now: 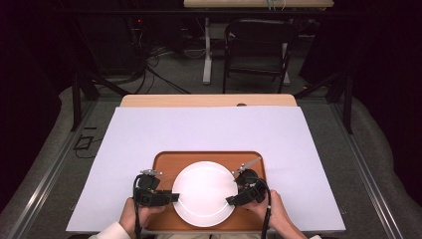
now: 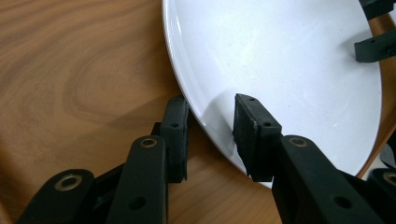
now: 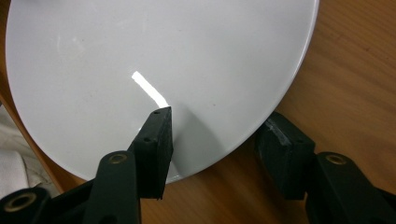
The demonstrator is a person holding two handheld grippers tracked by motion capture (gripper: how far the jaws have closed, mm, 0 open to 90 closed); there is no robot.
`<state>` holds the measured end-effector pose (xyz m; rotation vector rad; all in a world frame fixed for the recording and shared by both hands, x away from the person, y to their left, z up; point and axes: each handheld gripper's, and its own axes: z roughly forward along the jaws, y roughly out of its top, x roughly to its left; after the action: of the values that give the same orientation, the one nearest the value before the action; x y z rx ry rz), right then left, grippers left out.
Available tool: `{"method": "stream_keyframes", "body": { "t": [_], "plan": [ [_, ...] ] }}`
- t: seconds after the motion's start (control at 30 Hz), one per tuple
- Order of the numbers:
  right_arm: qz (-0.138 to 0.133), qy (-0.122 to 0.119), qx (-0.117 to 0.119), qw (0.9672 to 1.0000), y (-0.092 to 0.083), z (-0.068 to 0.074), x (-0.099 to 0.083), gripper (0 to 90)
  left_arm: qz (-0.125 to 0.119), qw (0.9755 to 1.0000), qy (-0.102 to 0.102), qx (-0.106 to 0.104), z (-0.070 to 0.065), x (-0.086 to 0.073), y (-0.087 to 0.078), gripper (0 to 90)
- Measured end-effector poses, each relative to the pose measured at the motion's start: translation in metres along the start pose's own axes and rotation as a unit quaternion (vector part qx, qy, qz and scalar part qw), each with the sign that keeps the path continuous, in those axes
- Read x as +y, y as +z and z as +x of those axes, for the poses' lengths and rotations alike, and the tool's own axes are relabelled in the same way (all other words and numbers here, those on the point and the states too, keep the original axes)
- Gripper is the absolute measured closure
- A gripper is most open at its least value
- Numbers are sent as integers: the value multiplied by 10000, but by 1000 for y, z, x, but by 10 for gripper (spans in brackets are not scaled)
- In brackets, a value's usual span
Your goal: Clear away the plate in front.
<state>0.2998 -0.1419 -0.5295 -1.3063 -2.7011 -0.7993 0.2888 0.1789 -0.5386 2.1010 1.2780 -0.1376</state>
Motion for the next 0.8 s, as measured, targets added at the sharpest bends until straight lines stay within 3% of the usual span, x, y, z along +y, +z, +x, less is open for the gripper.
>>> {"method": "stream_keyframes", "body": {
  "t": [0.33,0.7,0.8],
  "plan": [
    [91,-242,-181,9995,-1,4,0,444,65,9999,93,50,-1,-1,0,641],
    [160,-316,-97,9993,-1,5,-1,428,121,9997,187,56,-3,-1,-1,633],
    [141,-346,-104,9992,-2,5,-1,349,113,9996,217,111,-5,0,-1,560]
  ]
}}
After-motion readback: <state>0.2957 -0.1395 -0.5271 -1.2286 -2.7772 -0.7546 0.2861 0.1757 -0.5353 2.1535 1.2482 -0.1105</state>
